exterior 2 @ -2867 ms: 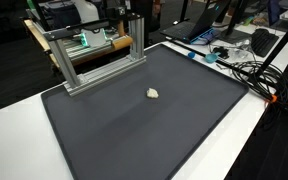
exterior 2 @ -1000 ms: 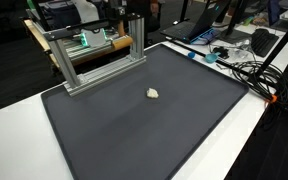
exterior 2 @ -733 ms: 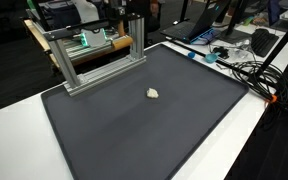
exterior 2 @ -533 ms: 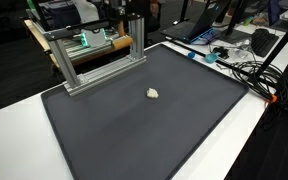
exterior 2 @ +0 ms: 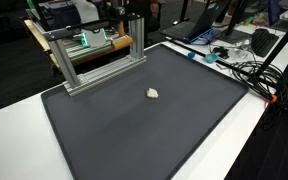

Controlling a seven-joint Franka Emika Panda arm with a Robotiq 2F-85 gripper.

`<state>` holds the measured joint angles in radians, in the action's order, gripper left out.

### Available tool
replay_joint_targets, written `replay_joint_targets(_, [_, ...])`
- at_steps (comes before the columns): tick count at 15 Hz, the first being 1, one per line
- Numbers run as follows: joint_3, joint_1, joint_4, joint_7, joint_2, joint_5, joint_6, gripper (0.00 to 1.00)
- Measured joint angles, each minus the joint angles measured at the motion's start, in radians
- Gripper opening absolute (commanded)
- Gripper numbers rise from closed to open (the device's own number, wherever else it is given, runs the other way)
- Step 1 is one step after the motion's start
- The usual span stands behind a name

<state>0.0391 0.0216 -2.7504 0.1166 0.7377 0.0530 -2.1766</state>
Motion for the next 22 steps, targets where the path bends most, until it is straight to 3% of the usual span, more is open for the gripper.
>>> replay_joint_targets(1, [0.000,-0.002,0.000,0.000,0.000,-0.001,0.000,0.34])
replay_joint_targets(6, [0.002,-0.006,0.002,0.001,0.000,-0.002,0.004,0.34])
replay_joint_targets(8, [0.003,-0.006,0.003,0.001,0.000,-0.002,0.006,0.65])
replay_joint_targets(9, [0.003,-0.006,0.004,0.001,0.000,-0.002,0.008,0.63])
replay_joint_targets(10, [0.001,-0.007,0.005,-0.001,0.000,-0.005,0.013,0.38])
replay_joint_targets(11, [-0.001,-0.011,0.007,-0.005,0.000,-0.008,0.023,0.38])
replay_joint_targets(13, [-0.011,-0.014,0.013,-0.020,0.000,-0.015,0.039,0.27])
replay_joint_targets(20, [-0.025,-0.020,0.018,-0.050,0.000,-0.027,0.050,0.27])
replay_joint_targets(21, [-0.025,-0.020,0.019,-0.050,0.000,-0.027,0.050,0.45])
replay_joint_targets(22, [-0.025,-0.020,0.019,-0.050,0.000,-0.027,0.050,0.77])
